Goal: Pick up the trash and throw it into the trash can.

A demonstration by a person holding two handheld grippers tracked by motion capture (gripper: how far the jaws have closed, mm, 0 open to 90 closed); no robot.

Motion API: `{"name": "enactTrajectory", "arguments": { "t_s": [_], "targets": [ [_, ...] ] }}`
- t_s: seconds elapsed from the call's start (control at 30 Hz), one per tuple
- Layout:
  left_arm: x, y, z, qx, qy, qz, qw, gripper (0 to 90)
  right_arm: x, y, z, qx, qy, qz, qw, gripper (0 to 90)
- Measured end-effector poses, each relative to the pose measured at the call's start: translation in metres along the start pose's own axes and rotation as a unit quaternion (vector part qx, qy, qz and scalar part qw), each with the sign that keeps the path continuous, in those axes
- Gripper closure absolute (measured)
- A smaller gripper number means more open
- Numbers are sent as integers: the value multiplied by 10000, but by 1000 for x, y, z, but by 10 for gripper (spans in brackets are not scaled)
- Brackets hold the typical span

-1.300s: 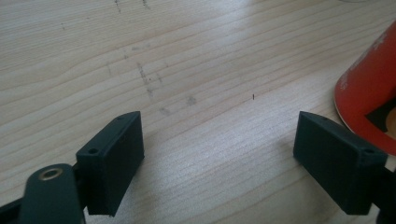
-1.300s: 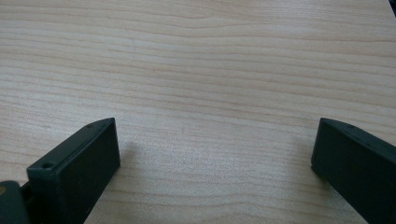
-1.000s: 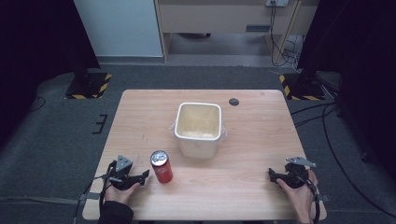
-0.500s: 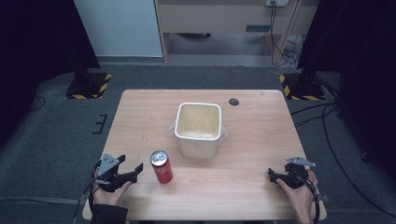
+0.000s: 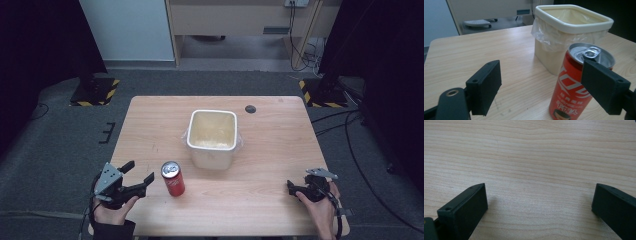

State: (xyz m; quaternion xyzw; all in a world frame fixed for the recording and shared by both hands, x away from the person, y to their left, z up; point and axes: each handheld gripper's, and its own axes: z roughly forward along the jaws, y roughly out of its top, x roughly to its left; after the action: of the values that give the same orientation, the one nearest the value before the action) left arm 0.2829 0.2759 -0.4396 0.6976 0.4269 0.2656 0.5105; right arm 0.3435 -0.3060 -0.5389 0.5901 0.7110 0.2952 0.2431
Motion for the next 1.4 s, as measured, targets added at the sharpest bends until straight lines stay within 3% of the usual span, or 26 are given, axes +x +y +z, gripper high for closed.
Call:
{"name": "enactTrajectory", "arguments": {
  "t_s": [0.33, 0.8, 1.4],
  "targets": [
    [-21, 3, 8, 32, -310, 169, 9994, 148, 0, 0, 0, 0, 1, -1, 10000, 4],
    [-38, -1, 25, 150, -499, 233, 9984, 144, 0, 0, 0, 2, 5, 4, 10000, 4],
    [-44, -12, 55, 312, -633, 353, 9969, 181, 1, 0, 0, -1, 8, -11, 10000, 4]
  ]
}}
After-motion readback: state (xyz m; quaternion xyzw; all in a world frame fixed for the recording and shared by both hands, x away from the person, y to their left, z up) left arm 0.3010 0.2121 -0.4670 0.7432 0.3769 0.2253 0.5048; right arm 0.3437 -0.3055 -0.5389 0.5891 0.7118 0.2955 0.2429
